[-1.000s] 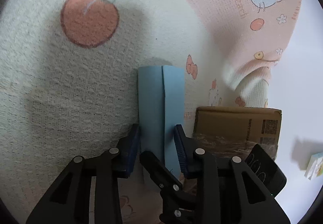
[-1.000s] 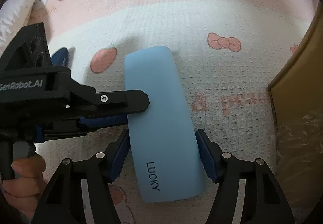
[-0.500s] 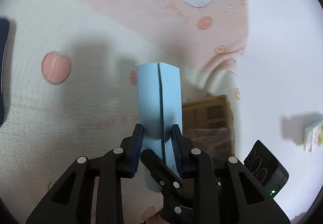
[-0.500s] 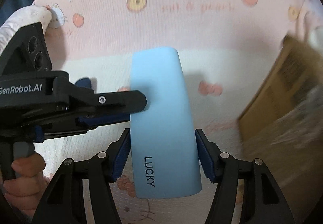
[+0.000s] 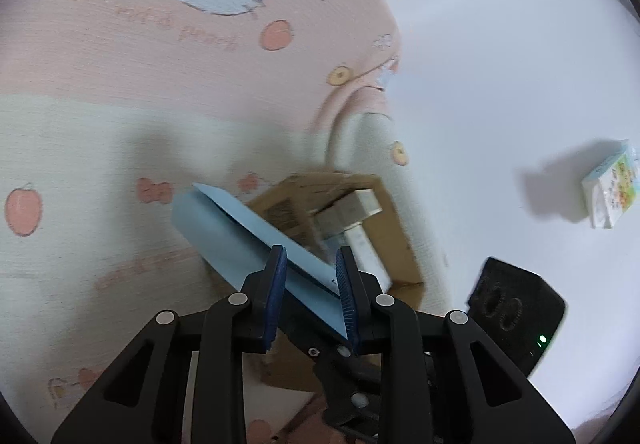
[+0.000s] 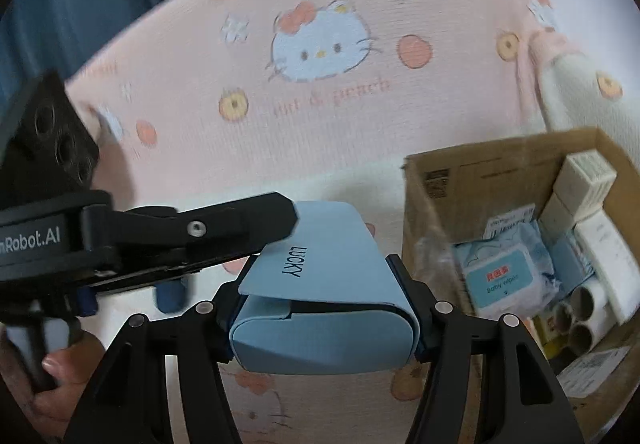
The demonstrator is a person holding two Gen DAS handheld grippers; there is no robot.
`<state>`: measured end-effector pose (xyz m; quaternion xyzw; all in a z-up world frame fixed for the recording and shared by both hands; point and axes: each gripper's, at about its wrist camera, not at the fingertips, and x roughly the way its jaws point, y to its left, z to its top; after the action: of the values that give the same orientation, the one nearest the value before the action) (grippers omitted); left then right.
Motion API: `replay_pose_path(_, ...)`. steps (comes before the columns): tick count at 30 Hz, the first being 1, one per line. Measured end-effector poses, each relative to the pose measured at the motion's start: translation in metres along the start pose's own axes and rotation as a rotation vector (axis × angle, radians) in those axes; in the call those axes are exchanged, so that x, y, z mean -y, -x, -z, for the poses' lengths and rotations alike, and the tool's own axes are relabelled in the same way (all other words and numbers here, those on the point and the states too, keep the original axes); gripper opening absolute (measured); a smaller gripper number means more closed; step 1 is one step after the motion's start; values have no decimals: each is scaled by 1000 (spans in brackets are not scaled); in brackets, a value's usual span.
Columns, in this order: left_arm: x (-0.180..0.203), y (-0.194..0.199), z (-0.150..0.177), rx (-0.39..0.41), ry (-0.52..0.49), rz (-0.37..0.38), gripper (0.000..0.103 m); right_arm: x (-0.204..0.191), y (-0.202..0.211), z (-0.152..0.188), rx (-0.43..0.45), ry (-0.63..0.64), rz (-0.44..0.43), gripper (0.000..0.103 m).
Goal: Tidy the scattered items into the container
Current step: 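Lift the LUCKY case and carry it over the box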
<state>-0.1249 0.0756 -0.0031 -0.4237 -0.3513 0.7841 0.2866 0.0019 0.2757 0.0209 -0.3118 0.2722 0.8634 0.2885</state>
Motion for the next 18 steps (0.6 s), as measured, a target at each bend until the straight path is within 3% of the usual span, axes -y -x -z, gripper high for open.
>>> replay_pose_path(4,13,-5,-8,-10,4,37,28,13,12,-11,20,-33,-11,58)
replay_pose_path(7,38,-11,-18,8,-66,29,28,19,26,-21,57,-29,9,58)
replay_pose_path(10,59,-13,-25,10,-132,36,28,41,41,-30,83,-140,-81,58)
replay_pose_path(15,74,-15,-39,-2,-114,132,28,58,64,-39,165,-202,-130,58)
replay_pose_path(18,73,-11,-38,-3,-89,116,29,54,72,-41,186,-166,-122,58)
